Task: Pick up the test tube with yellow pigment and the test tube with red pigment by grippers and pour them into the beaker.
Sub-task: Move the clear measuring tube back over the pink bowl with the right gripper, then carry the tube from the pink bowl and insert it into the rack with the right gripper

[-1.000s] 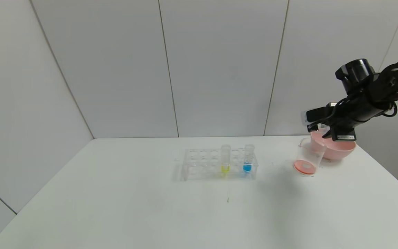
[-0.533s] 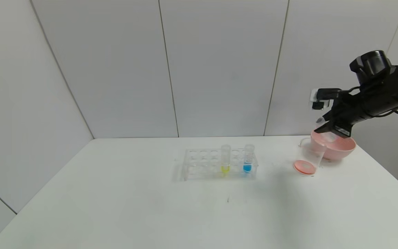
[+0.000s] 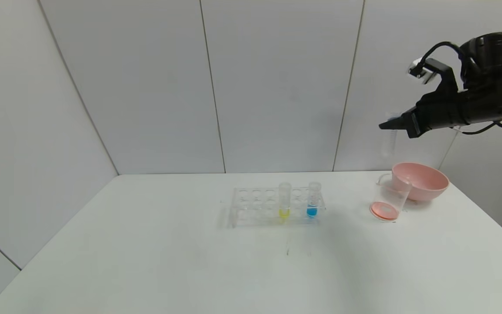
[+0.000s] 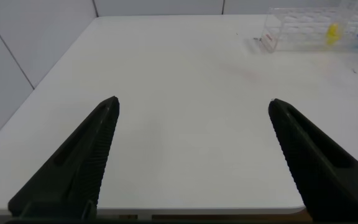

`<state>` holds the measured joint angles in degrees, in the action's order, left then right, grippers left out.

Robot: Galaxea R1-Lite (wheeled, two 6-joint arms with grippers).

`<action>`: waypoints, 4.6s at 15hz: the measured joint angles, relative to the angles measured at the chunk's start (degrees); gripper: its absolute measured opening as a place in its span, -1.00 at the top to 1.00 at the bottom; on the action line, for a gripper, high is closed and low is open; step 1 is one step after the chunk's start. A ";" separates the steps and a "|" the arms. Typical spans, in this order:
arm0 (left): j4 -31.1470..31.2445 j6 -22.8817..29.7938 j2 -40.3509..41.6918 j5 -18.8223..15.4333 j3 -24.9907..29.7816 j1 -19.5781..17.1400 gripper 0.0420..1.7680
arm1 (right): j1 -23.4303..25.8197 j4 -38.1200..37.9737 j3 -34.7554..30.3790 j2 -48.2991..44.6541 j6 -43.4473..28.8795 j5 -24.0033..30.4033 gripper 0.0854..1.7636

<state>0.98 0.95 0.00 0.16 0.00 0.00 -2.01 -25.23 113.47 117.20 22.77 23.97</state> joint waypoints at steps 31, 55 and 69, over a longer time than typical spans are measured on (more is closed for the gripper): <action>0.00 0.00 0.00 0.00 0.00 0.00 -0.94 | 19.26 43.68 -23.22 8.48 -16.64 1.18 0.50; 0.00 0.00 0.00 0.00 0.00 0.00 -0.94 | 19.20 45.51 -22.37 15.41 -15.97 0.17 0.05; 0.00 0.00 0.00 0.00 0.00 0.00 -0.94 | 17.31 46.34 -26.17 8.22 -16.51 -3.04 -0.77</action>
<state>0.98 0.95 0.00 0.16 0.00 0.00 15.30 21.10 87.30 125.42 6.27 20.93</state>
